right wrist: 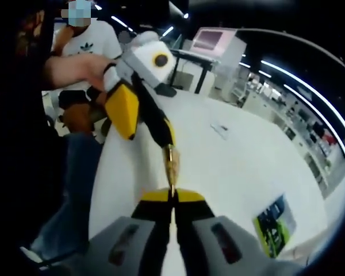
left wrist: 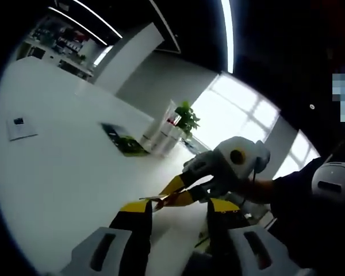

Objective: Arrange the skincare products in the storage area until every visible bottle or jar stands upright without overlapping.

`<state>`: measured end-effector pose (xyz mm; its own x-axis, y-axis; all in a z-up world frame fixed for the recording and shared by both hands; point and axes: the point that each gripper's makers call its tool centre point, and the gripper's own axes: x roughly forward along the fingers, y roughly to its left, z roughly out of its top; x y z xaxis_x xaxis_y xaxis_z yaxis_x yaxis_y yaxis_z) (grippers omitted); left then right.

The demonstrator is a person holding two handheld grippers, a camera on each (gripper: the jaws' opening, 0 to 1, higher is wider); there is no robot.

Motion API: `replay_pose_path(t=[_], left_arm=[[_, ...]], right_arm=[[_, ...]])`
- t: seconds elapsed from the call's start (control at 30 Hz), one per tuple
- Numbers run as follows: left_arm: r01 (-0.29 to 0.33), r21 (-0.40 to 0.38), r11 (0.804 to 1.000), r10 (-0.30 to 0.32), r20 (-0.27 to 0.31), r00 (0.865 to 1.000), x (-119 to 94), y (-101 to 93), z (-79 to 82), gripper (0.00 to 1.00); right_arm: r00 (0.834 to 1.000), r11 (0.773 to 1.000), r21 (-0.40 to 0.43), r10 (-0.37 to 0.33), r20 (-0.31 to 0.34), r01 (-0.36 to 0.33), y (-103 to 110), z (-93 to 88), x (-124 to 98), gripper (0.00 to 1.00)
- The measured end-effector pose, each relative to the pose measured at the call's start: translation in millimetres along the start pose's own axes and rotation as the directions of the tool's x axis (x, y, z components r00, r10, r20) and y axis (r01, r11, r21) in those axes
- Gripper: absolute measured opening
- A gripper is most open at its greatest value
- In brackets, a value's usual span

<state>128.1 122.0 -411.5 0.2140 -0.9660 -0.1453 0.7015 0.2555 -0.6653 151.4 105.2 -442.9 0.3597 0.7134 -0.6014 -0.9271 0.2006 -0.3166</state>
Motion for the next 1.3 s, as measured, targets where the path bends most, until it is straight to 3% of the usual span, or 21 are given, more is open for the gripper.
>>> replay_pose_path(t=[0.63,0.9,1.3], left_arm=[[0.049,-0.151,0.987,-0.042,0.046,0.998,-7,0.4,3.4,0.15],[0.057,-0.168,0.984,-0.05,0.049,0.998,-8,-1.3,1.8,0.07],[0.086,-0.168,0.982,-0.078,0.052,0.996,-7,-10.3,4.9,0.0]], right_arm=[[0.999,0.986,-0.163,-0.028,0.037,0.034,3,19.0,-4,0.01],[0.998,0.977,-0.21,-0.036,0.051,0.046,5,26.0,-4,0.01],[0.997,0.979,-0.195,-0.042,0.068,0.054,2,28.2,-4,0.02]])
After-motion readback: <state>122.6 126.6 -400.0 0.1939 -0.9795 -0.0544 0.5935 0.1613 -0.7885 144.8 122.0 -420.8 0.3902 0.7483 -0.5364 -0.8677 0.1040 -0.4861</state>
